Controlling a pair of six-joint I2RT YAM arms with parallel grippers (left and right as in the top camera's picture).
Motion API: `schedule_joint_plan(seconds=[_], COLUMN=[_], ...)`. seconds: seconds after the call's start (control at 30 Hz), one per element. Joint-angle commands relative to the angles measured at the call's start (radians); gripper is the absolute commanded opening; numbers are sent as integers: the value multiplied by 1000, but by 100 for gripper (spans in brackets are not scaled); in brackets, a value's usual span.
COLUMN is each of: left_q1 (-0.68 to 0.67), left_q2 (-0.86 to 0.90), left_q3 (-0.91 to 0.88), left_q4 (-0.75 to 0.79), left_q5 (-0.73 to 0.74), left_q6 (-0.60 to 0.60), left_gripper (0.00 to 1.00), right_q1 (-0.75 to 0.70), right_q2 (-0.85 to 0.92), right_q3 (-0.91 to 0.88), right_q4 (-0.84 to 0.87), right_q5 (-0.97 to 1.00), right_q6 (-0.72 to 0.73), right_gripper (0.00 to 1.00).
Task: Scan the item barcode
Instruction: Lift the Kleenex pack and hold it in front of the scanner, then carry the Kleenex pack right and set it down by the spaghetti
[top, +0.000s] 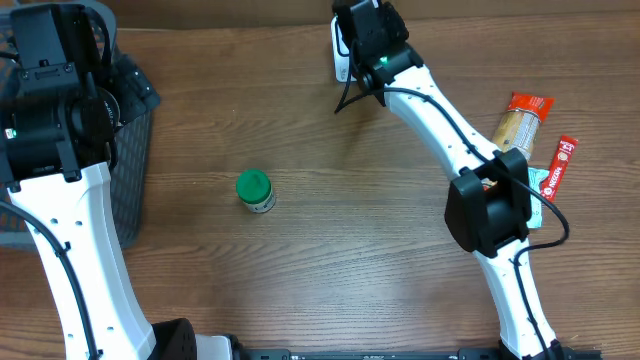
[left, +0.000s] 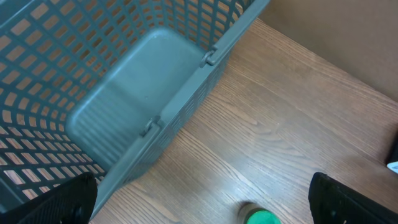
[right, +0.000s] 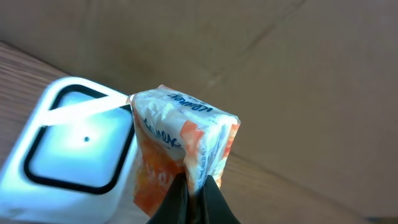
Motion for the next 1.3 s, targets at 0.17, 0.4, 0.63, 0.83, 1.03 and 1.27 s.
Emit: schedule_joint_plan(seconds=[0.17,0.4,0.63,0.83,1.03,1.27], left_q1=[4,4,4,4,4,4], left_q2=[7,7,7,7,7,7], left_q3=[11,11,11,11,11,11], left_q4=[1,1,1,1,1,1], left_q5=[-13,-13,-13,-13,-13,-13], left_q6=[8,8,8,8,8,8], left_gripper=[100,99,100,100,100,100], right_q1=[33,55,55,55,55,55], right_q2=[90,131,169,169,167,106], right_q3=[6,6,5,5,7,8], right_q4=[112,210,205,236,256,318], right_q5=[53,35,39,39,43,66], right_q6=[-226,-415,-632,-634,-607,-325], right_gripper=[4,4,4,4,4,4])
